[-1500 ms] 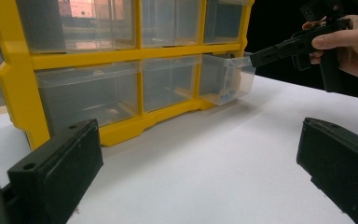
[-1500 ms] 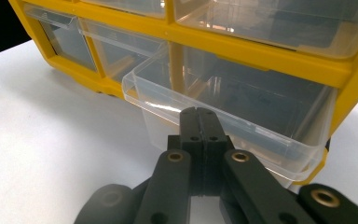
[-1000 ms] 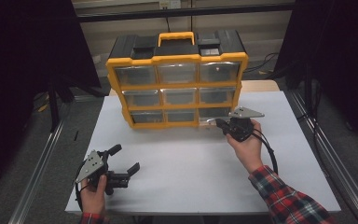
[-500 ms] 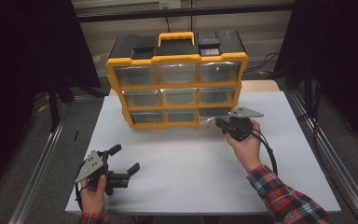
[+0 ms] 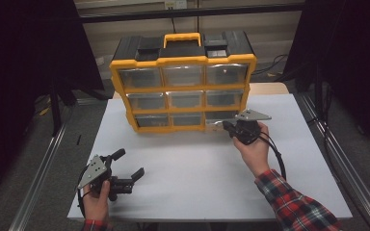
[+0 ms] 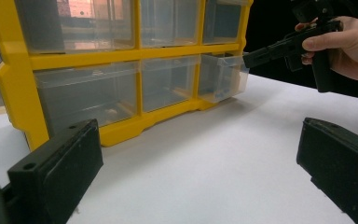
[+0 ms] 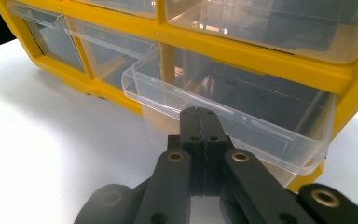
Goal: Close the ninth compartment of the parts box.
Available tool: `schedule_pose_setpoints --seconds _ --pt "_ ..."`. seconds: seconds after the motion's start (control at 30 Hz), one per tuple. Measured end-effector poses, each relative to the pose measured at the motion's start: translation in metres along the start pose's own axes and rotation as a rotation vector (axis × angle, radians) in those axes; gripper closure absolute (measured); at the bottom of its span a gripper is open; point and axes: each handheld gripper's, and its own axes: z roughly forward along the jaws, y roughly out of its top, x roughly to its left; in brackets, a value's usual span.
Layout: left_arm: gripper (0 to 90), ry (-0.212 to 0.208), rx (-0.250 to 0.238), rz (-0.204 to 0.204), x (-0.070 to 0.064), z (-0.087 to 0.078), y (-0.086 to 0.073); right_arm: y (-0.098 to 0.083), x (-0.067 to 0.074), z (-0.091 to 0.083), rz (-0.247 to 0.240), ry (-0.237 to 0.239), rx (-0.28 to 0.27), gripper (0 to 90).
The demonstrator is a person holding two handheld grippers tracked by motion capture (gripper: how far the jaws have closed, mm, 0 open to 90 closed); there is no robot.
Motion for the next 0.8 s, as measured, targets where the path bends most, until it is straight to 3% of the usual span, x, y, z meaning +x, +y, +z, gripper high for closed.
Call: schedule_pose_setpoints --seconds 0.8 --pt "0.0 -0.001 -0.001 0.004 0.0004 0.0003 -0.0003 0.0004 -0.0033 0.0052 0.006 -0.021 -0.007 90.0"
